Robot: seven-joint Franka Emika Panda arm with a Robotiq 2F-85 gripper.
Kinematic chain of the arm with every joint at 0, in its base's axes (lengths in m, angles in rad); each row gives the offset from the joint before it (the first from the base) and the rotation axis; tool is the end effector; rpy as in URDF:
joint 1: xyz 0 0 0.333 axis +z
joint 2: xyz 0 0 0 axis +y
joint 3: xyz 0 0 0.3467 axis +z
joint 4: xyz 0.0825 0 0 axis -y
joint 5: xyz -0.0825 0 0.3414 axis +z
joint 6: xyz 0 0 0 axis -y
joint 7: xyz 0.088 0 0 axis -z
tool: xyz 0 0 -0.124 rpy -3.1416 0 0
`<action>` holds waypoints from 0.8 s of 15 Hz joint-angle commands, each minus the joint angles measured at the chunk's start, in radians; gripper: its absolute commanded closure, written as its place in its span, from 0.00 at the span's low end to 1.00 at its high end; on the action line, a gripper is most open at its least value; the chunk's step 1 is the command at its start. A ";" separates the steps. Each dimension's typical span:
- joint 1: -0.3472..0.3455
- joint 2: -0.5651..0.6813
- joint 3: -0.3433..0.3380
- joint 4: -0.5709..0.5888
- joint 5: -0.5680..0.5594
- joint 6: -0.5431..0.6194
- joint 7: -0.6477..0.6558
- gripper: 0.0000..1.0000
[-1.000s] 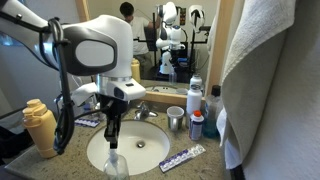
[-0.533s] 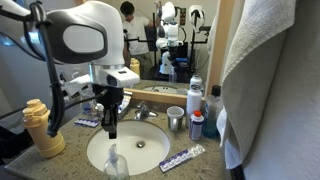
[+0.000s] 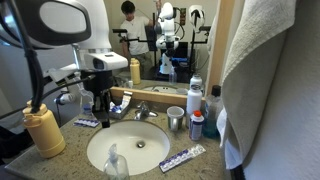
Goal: Press the pump on the pump bottle
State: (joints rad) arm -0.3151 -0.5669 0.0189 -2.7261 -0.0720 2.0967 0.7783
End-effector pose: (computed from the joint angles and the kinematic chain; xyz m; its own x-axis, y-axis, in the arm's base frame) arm 0.2793 -0.0900 0.4198 0.5067 -0.8621 0.0035 -0.8584 -0.5041 0.0947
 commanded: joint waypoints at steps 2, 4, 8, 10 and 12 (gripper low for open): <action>0.008 -0.061 0.013 0.008 -0.010 -0.066 0.030 0.66; 0.007 -0.068 0.009 0.011 -0.005 -0.080 0.023 0.51; 0.007 -0.064 0.006 0.016 -0.004 -0.096 0.018 0.22; 0.007 -0.061 0.006 0.016 -0.004 -0.098 0.018 0.07; 0.005 -0.054 0.008 0.018 -0.005 -0.098 0.026 0.00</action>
